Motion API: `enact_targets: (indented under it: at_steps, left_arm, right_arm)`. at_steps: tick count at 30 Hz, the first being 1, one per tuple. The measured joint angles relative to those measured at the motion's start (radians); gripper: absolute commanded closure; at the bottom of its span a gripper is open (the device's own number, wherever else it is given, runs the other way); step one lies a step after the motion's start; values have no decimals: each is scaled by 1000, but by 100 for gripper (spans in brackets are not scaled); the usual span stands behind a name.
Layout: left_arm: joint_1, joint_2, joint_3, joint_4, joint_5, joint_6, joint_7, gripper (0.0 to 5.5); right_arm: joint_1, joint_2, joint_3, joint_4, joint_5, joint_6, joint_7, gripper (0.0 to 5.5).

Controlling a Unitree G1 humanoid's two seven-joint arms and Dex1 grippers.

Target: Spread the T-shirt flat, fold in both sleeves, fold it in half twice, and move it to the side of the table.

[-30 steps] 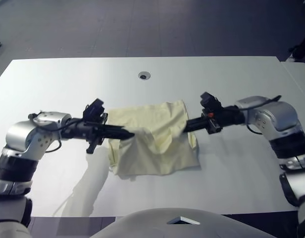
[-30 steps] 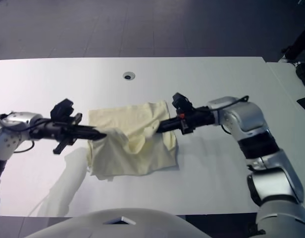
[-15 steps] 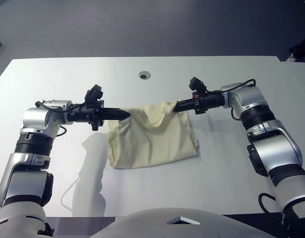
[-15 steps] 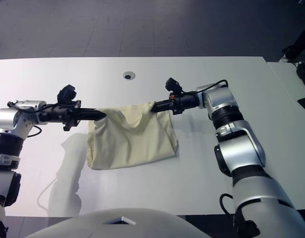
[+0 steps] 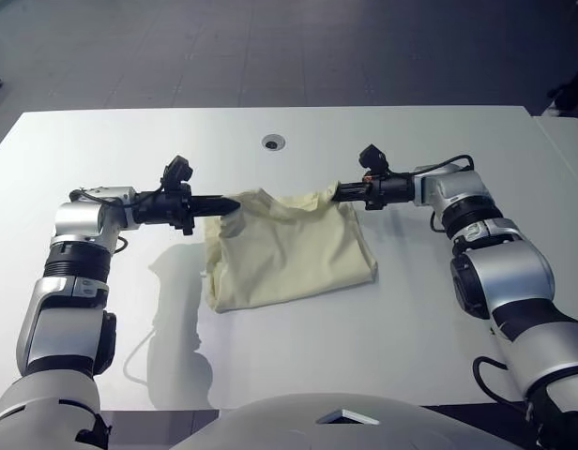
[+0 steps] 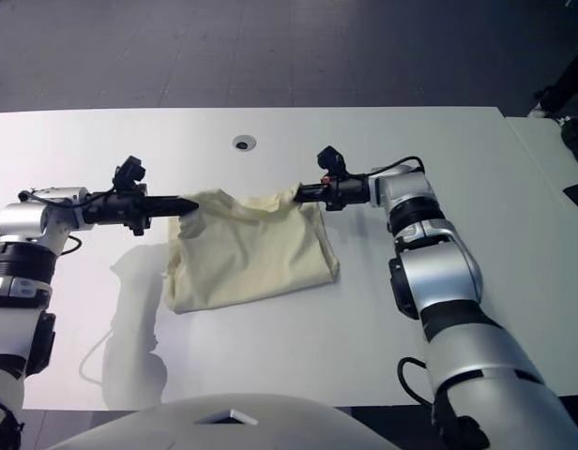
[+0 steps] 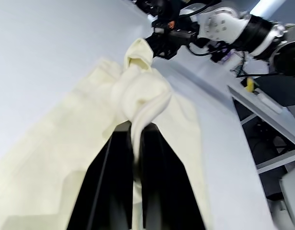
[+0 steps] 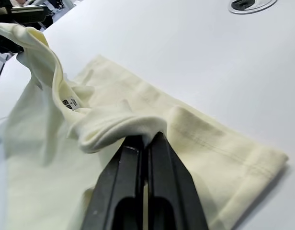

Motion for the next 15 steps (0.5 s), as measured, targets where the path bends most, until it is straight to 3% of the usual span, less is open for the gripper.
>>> enact_targets:
  at_steps: [15]
  left_arm:
    - [-8, -16, 2, 48, 111, -4, 43, 549]
  right_arm:
    - [-6, 69, -93, 57, -76, -85, -191, 550]
